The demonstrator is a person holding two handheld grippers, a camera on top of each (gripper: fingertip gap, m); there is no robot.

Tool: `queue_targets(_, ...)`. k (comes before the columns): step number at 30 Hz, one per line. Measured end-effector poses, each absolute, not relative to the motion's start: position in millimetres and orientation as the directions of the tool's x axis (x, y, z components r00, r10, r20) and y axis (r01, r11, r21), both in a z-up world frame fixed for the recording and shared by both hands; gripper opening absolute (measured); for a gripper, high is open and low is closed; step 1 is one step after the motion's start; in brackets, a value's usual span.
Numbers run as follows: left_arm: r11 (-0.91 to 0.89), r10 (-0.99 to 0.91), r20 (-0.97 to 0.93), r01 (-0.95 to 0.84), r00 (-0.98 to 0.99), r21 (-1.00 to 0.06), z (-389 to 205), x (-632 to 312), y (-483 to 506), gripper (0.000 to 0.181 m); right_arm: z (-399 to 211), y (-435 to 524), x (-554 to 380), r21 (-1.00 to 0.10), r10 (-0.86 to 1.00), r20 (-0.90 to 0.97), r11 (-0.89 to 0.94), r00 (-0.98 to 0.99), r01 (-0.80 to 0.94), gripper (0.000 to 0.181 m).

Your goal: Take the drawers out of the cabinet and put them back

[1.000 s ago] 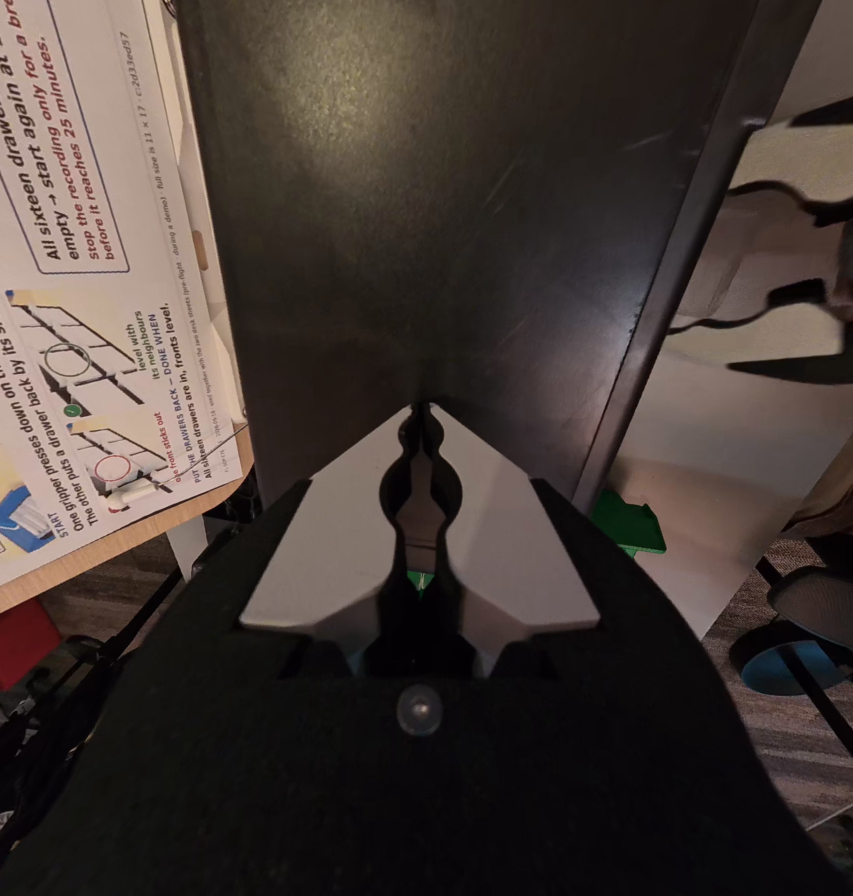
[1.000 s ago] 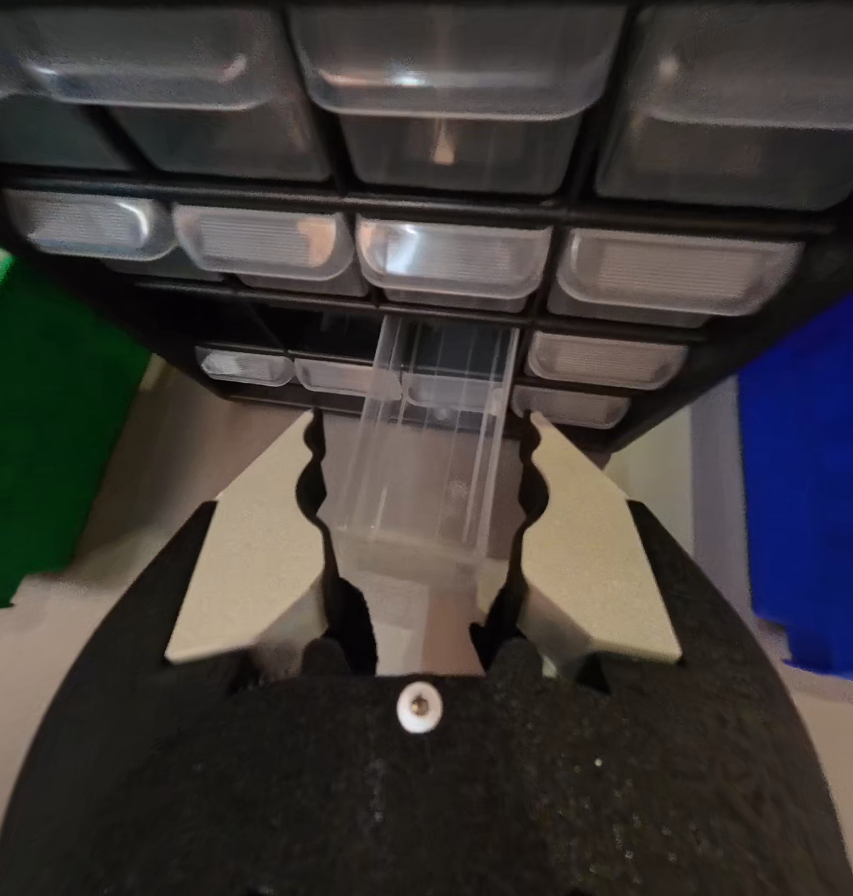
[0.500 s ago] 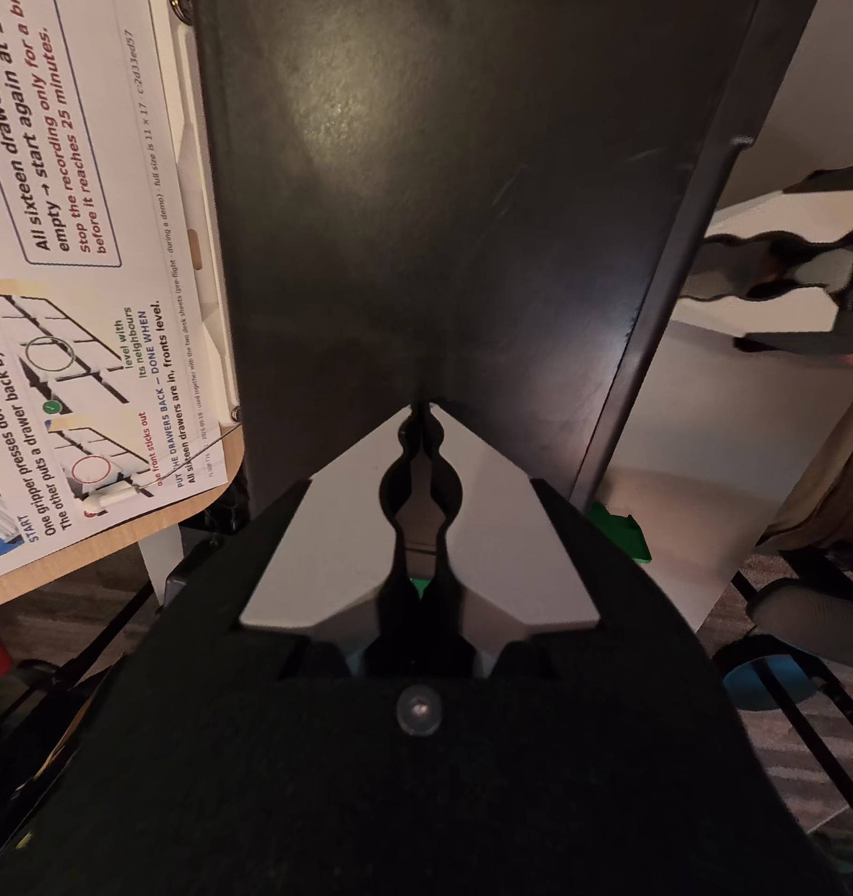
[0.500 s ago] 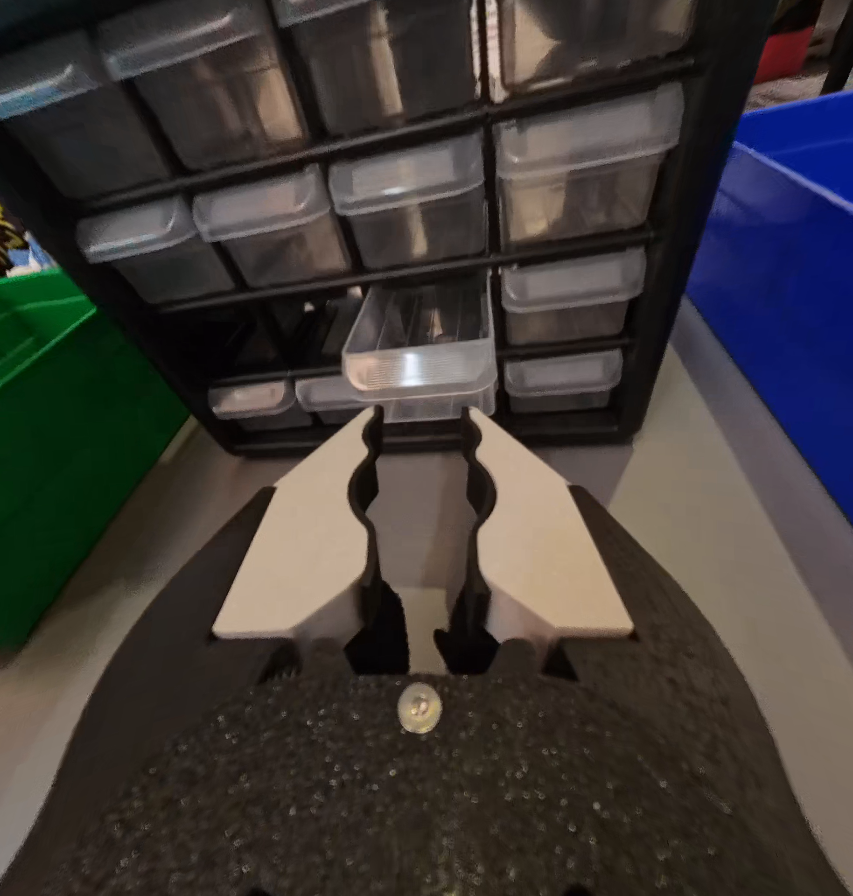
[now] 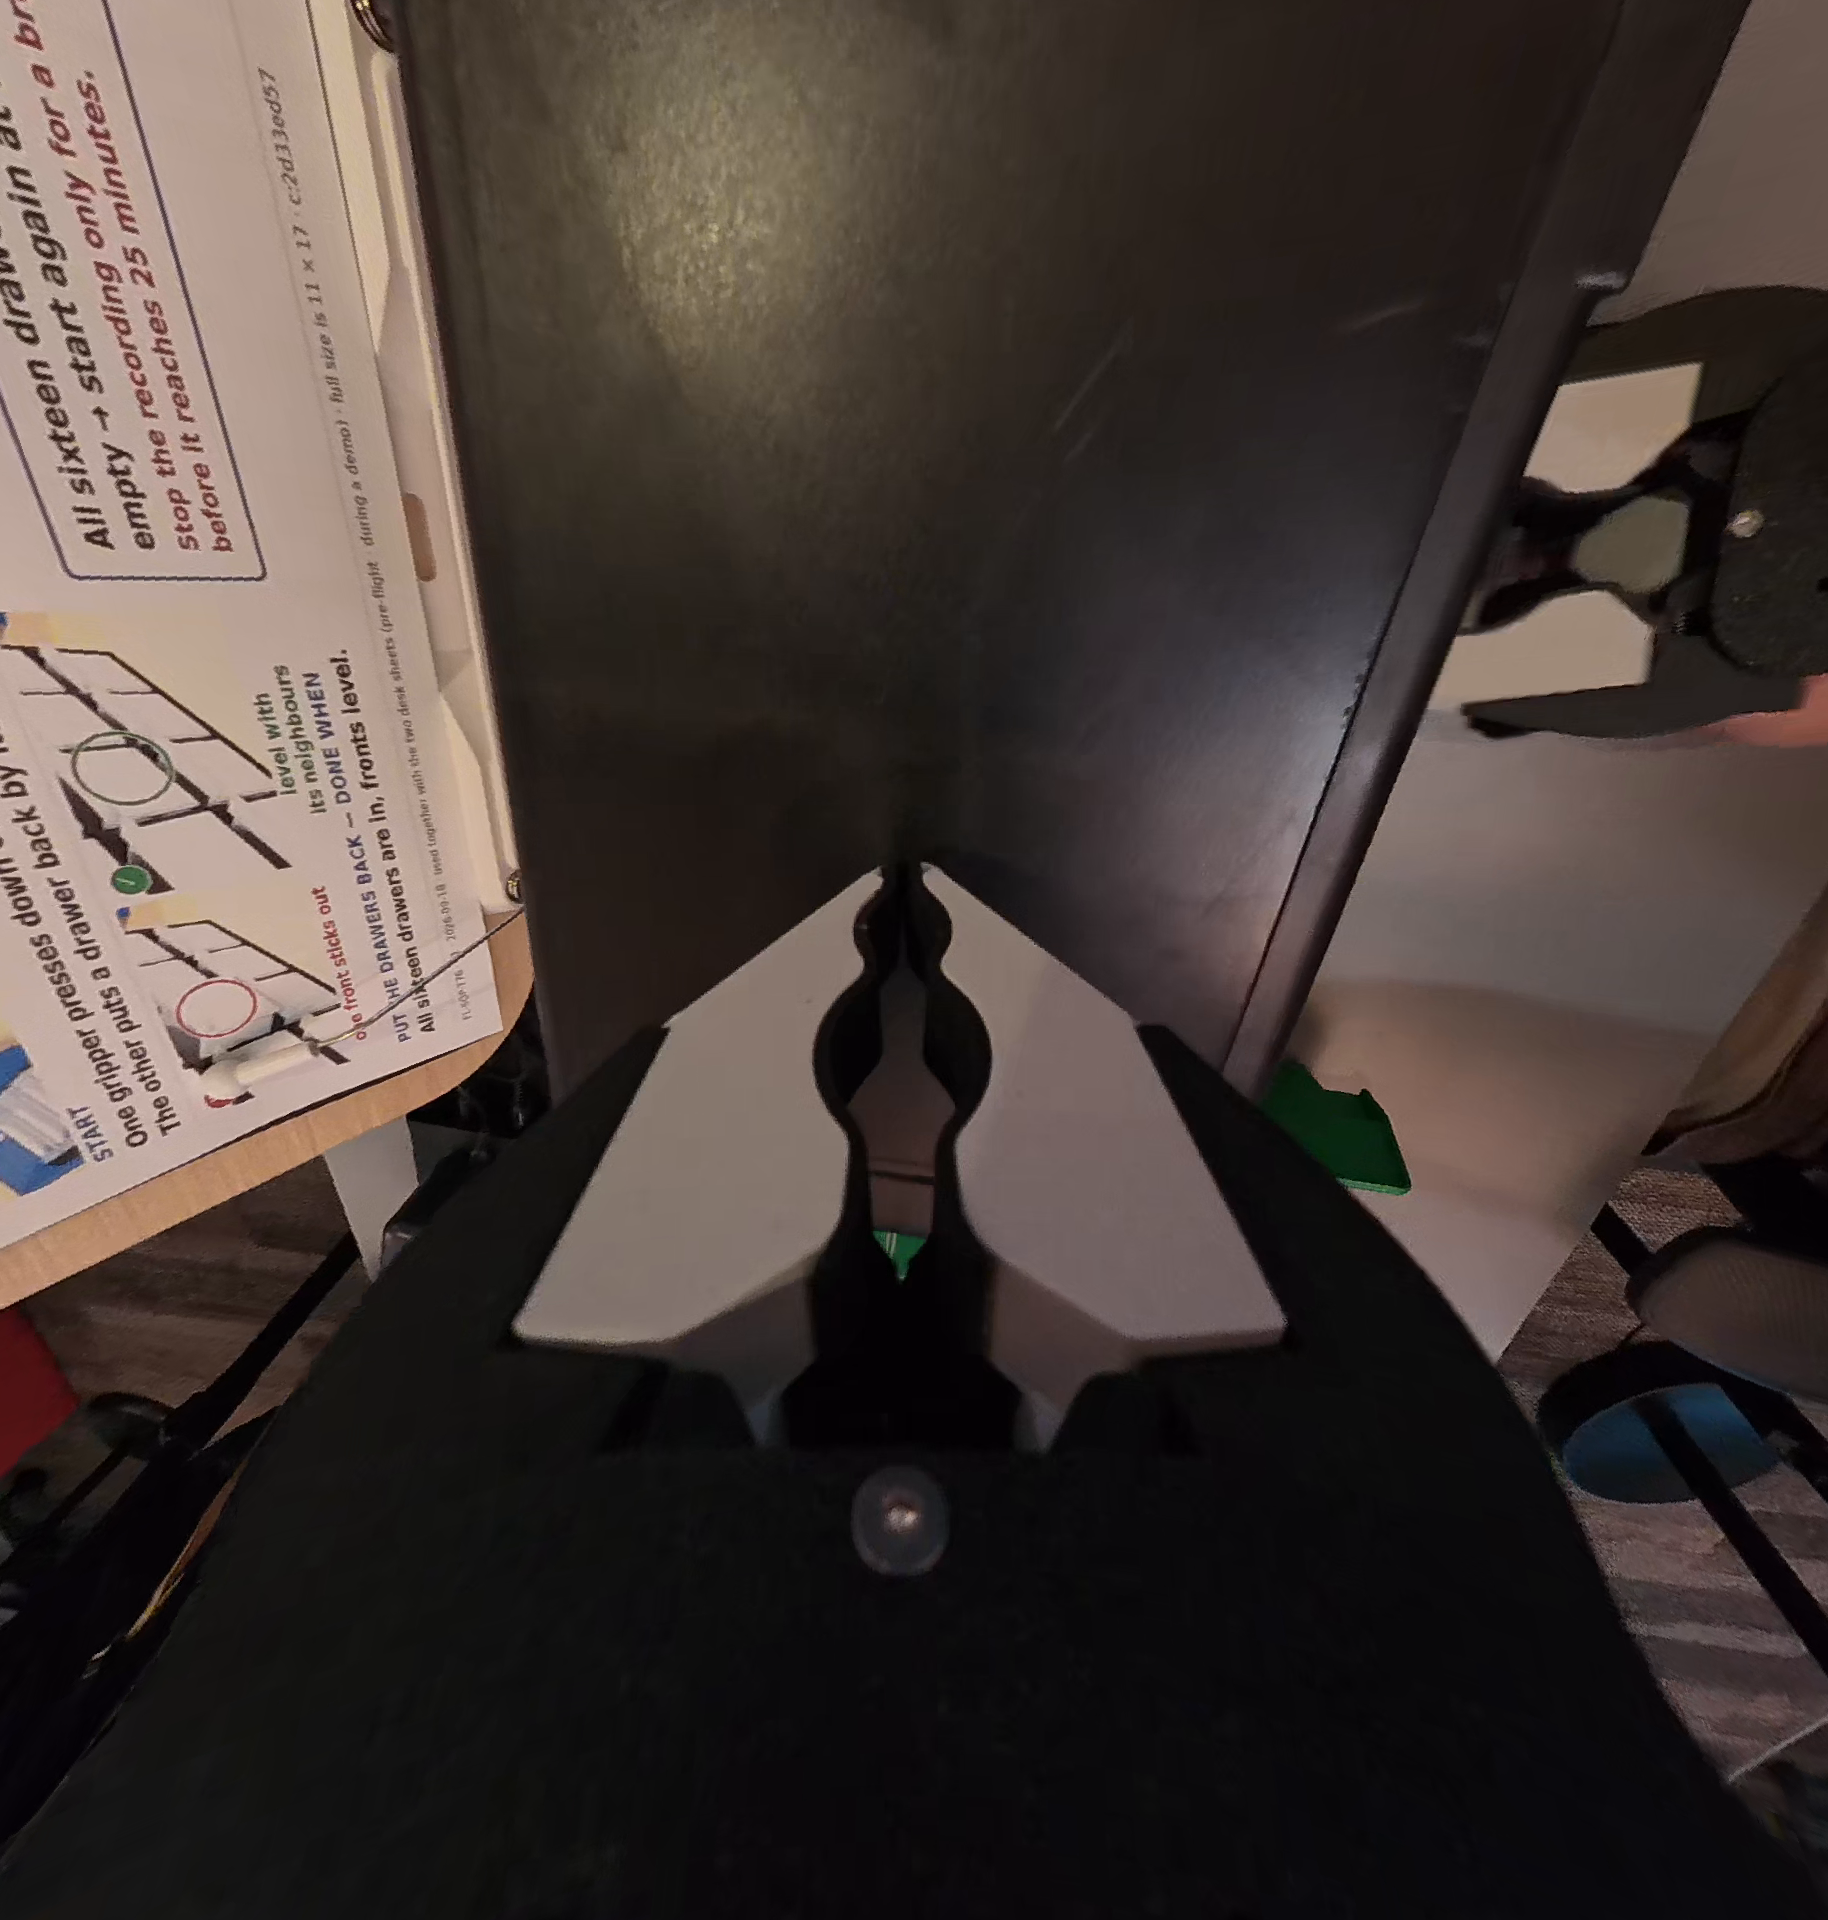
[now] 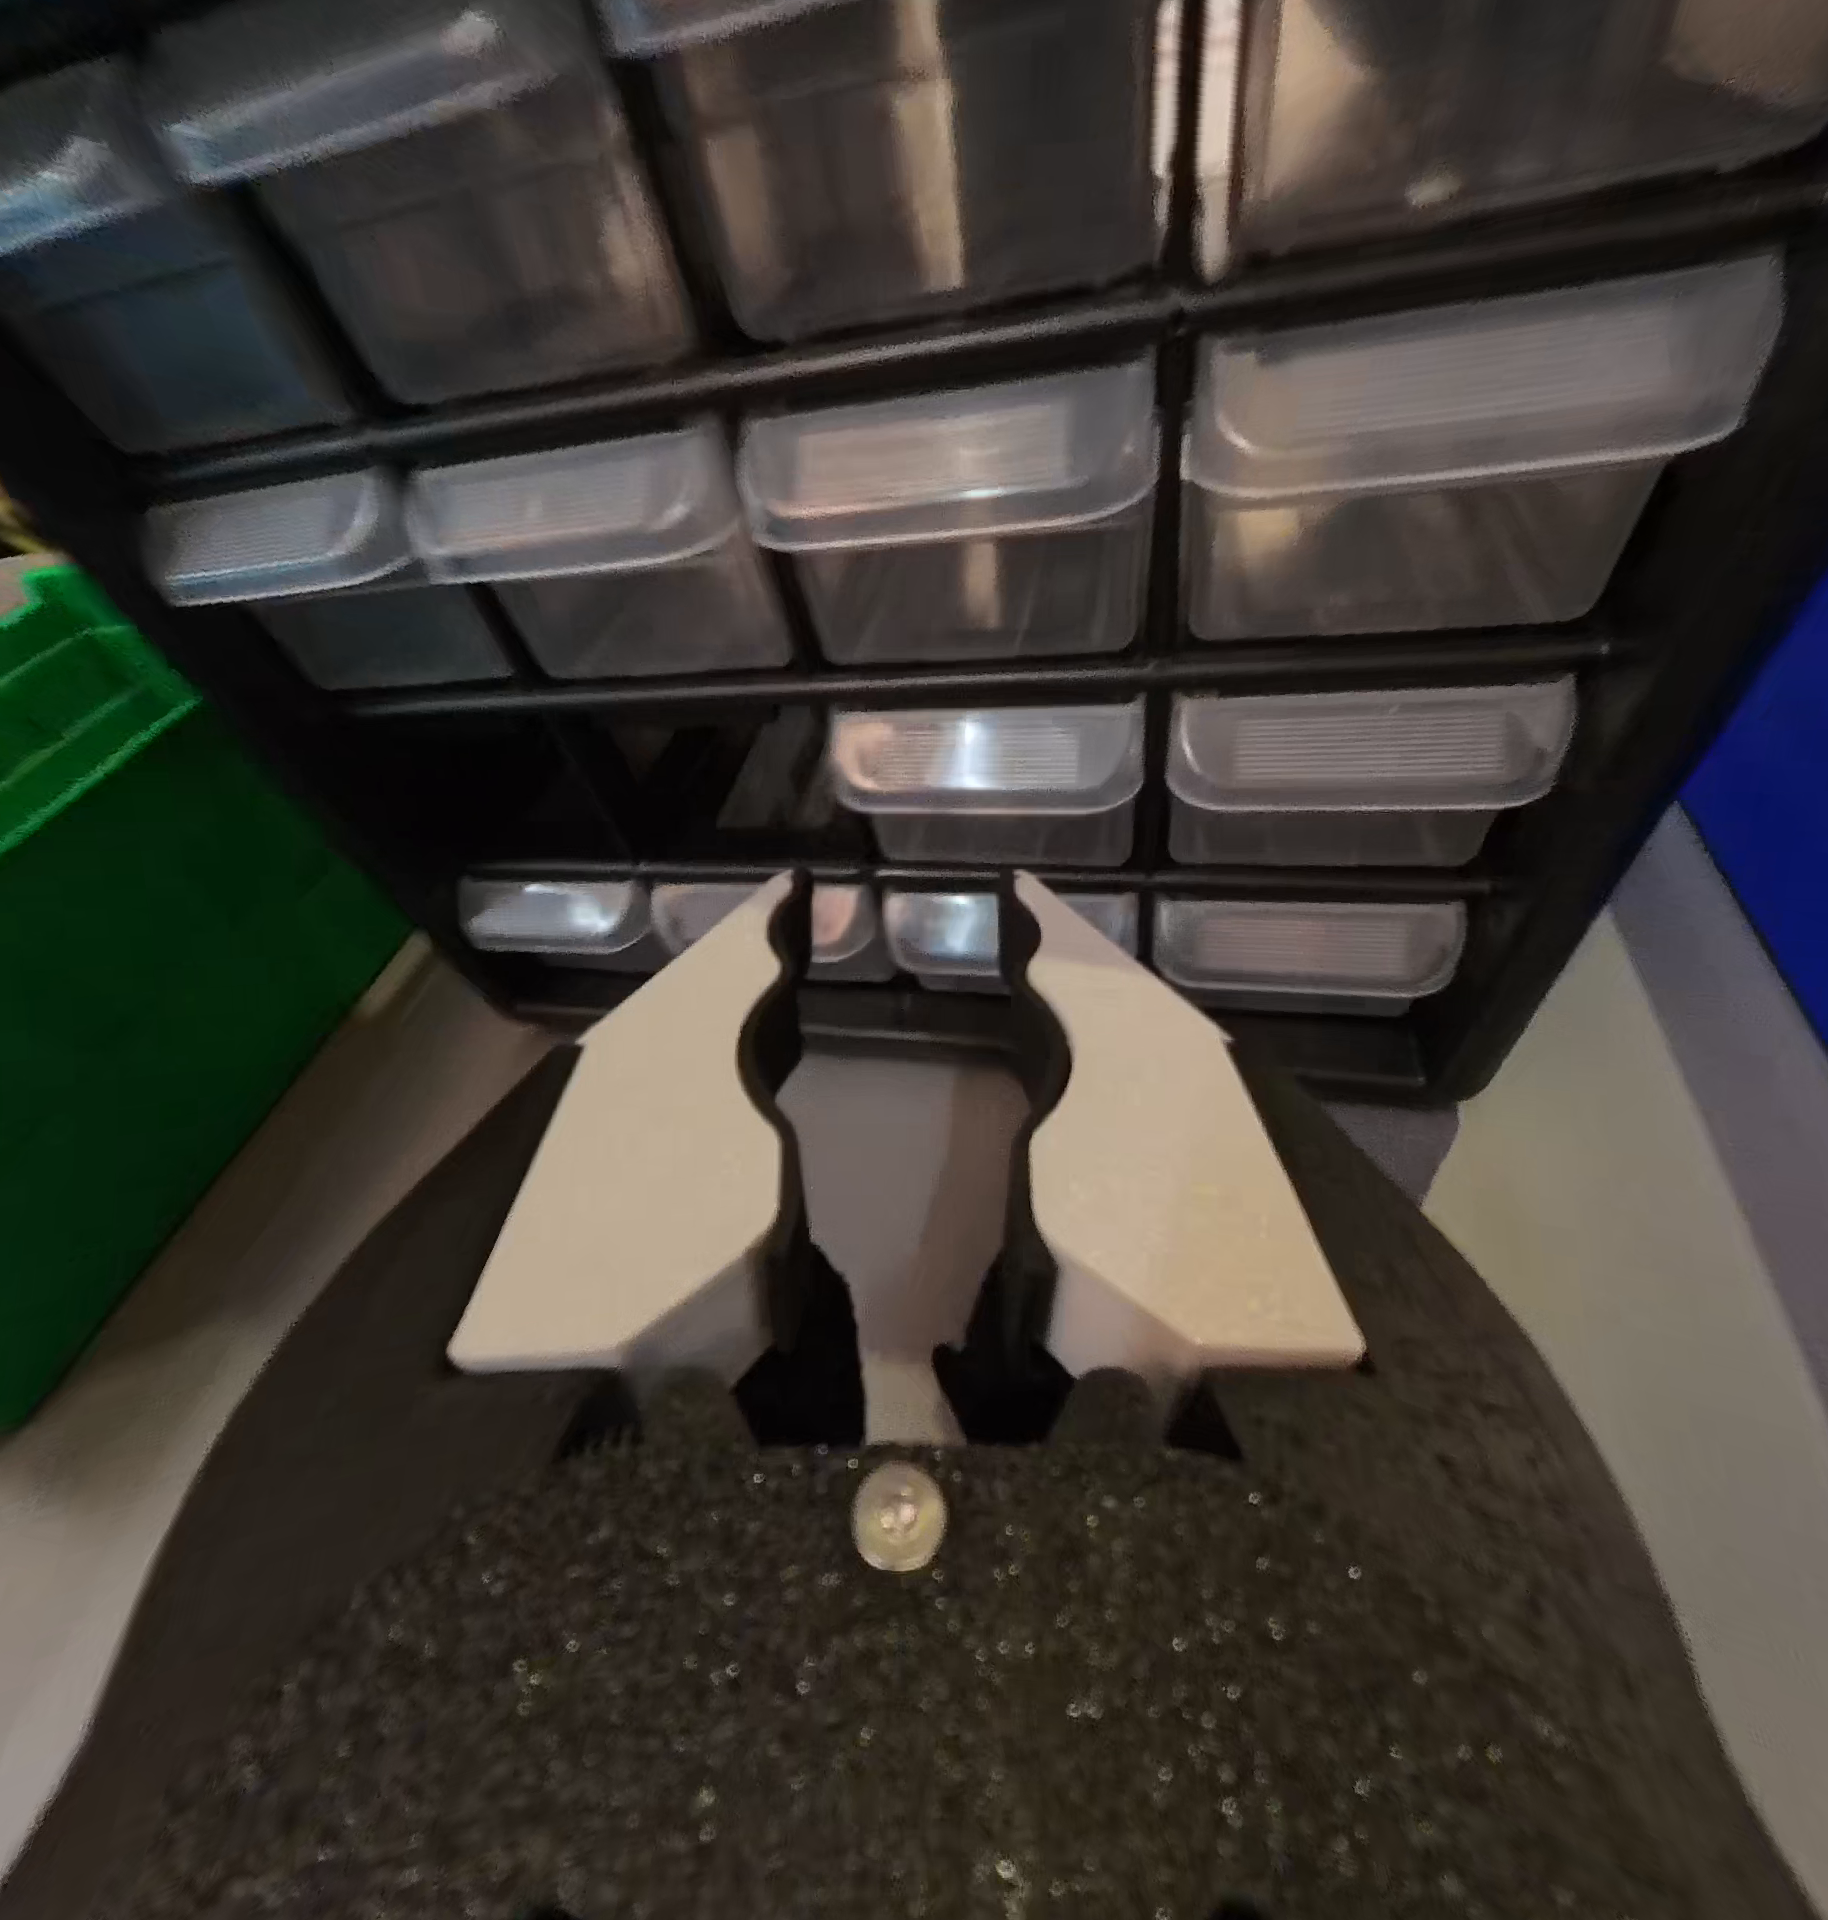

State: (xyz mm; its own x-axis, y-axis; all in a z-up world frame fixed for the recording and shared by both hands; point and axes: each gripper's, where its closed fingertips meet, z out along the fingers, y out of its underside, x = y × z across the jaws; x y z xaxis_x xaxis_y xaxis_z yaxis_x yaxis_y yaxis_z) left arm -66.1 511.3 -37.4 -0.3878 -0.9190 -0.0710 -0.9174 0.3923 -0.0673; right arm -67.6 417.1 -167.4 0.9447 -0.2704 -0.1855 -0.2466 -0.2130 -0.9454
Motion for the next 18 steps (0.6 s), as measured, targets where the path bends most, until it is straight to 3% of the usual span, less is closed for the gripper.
queue_targets(4, 0.439, -0.894, -0.139, -0.895, -0.427, -0.075, -37, -62, 515, 0.0, -119, 393, -95, -0.979, -0.12, -0.131, -0.138, 0.984, -0.147, 0.038)
queue_targets(6, 0.44, -0.881, -0.234, -0.894, -0.411, -0.089, -34, -61, 526, 0.0, -70, 387, -101, -0.995, -0.024, -0.05, -0.087, 0.998, -0.051, 0.027)
queue_targets(8, 0.404, -0.903, -0.247, -0.891, -0.352, -0.207, -21, -64, 529, 0.0, -17, 385, -90, -0.996, 0.018, 0.076, -0.052, 0.997, 0.077, 0.015)
queue_targets(9, 0.378, -0.921, -0.211, -0.877, -0.327, -0.297, -11, -69, 526, 0.007, 7, 387, -83, -0.988, 0.045, 0.142, -0.049, 0.989, 0.145, 0.0)
queue_targets(12, 0.322, -0.945, -0.204, -0.821, -0.254, -0.471, 15, -106, 537, 0.011, 36, 411, -77, -0.925, 0.302, 0.273, -0.176, 0.913, 0.335, 0.0)
queue_targets(15, 0.264, -0.961, -0.201, -0.852, -0.191, -0.452, -5, -172, 556, 0.017, 17, 454, -55, -0.742, 0.509, 0.397, -0.311, 0.764, 0.593, 0.0)
queue_targets(18, 0.204, -0.967, -0.204, -0.939, -0.15, -0.276, -70, -242, 570, 0.024, -7, 475, -55, -0.608, 0.727, 0.266, -0.383, 0.633, 0.696, 0.0)
